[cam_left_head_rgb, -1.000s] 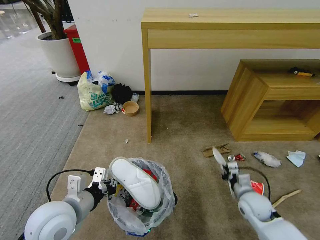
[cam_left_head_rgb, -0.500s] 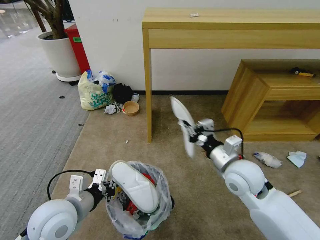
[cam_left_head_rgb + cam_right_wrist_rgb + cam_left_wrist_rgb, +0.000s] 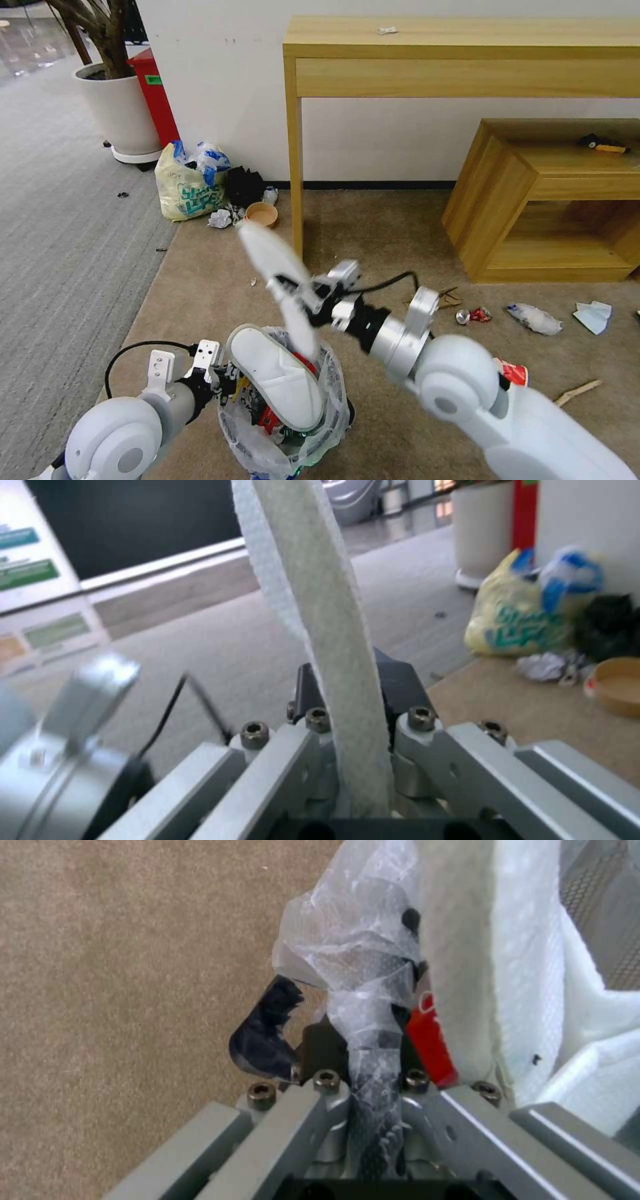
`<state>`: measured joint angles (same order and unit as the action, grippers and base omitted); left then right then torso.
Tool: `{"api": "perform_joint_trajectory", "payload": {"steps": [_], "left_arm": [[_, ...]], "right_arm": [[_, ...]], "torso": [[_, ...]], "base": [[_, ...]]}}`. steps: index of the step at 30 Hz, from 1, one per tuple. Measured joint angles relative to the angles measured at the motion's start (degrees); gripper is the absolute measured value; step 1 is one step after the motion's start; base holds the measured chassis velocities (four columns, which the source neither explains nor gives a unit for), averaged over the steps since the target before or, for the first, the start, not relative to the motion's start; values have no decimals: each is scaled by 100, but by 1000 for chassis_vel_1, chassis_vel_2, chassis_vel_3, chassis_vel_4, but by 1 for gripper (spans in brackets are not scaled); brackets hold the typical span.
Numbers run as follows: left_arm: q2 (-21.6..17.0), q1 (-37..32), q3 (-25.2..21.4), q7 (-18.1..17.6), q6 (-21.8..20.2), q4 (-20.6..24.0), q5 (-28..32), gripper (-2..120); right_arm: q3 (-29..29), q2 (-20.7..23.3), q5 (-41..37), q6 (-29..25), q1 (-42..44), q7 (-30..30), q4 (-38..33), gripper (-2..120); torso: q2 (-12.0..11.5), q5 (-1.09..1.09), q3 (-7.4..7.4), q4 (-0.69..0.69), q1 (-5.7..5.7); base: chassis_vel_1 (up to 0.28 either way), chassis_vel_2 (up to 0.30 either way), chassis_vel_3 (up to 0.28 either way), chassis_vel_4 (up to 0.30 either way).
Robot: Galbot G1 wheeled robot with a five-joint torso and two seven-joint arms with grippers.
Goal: Pick up the trash bin and place the garbage on the floor into it.
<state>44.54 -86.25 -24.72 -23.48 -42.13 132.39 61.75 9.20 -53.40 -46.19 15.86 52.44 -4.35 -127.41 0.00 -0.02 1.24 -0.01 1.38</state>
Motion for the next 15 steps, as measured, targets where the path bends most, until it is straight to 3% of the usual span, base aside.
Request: {"api": "perform_joint_trajectory", "payload": {"steps": [7,15], "left_arm": [[-12,27,-21,-11,0,52,91,0],[-128,145,-69,-18,0,52,290,0]], "right_arm": [[390,-48,297,-126,62,-124,239,4],[778,-336,880,-468,145,-313,970,4]], "torso": [[0,0,0,0,0],[0,0,0,0,0]], "base": [[0,0,0,0],[0,0,0,0]]}}
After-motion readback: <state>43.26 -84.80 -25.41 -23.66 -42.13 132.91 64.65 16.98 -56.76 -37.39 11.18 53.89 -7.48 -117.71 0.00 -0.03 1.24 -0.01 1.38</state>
